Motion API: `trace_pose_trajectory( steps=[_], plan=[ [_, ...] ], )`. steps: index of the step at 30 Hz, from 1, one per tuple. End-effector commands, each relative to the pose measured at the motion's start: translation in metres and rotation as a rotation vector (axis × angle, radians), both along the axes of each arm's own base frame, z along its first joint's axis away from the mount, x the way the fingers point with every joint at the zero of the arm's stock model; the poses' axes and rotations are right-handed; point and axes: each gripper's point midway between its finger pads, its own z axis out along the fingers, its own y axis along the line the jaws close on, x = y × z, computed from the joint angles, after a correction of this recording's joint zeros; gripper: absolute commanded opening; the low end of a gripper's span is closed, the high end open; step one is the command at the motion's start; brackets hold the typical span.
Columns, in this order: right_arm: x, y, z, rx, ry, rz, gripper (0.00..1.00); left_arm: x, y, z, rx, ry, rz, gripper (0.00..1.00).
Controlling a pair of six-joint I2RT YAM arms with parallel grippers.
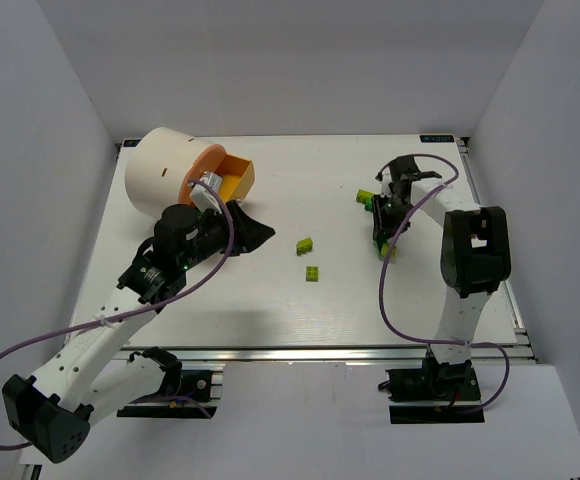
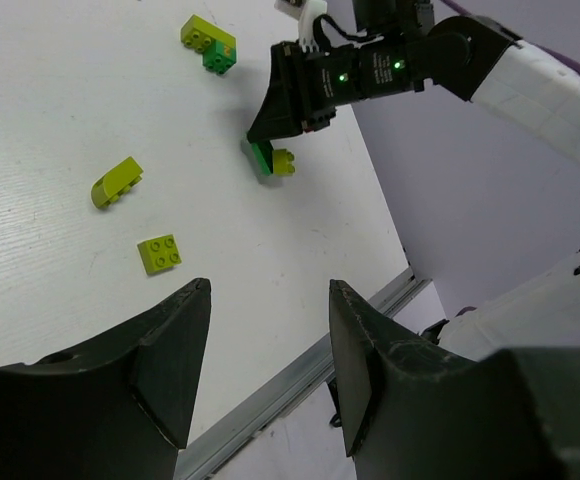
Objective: Sort the legos into containers by color
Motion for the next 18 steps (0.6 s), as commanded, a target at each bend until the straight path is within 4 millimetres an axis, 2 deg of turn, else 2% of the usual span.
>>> trace_pose_trajectory(
  steps=[1,2,3,5,6,9,18],
  plan=[
    [0.025,0.042,0.053,0.169,-0.126,0.151,0.1,-0.005,0.003,0.01,-0.008,-0.022,0.006,0.61],
    [0.029,0.048,0.064,0.2,-0.148,0.178,0.09,-0.005,0.004,0.011,-0.005,-0.025,0.009,0.61],
    [0.034,0.065,0.083,0.286,-0.188,0.254,0.06,-0.005,0.005,0.012,0.0,-0.03,0.008,0.61],
    [0.036,0.081,0.103,0.371,-0.229,0.334,0.03,-0.004,0.007,0.016,0.006,-0.042,0.016,0.61],
    [0.033,0.098,0.122,0.472,-0.263,0.419,0.02,-0.005,0.007,0.018,0.01,-0.047,0.015,0.61],
    [0.031,0.125,0.147,0.622,-0.324,0.53,0.0,-0.005,0.01,0.023,0.018,-0.059,0.024,0.61],
    [0.031,0.183,0.167,0.865,-0.383,0.735,0.0,-0.011,0.021,0.031,0.014,-0.066,0.061,0.61]
  ],
)
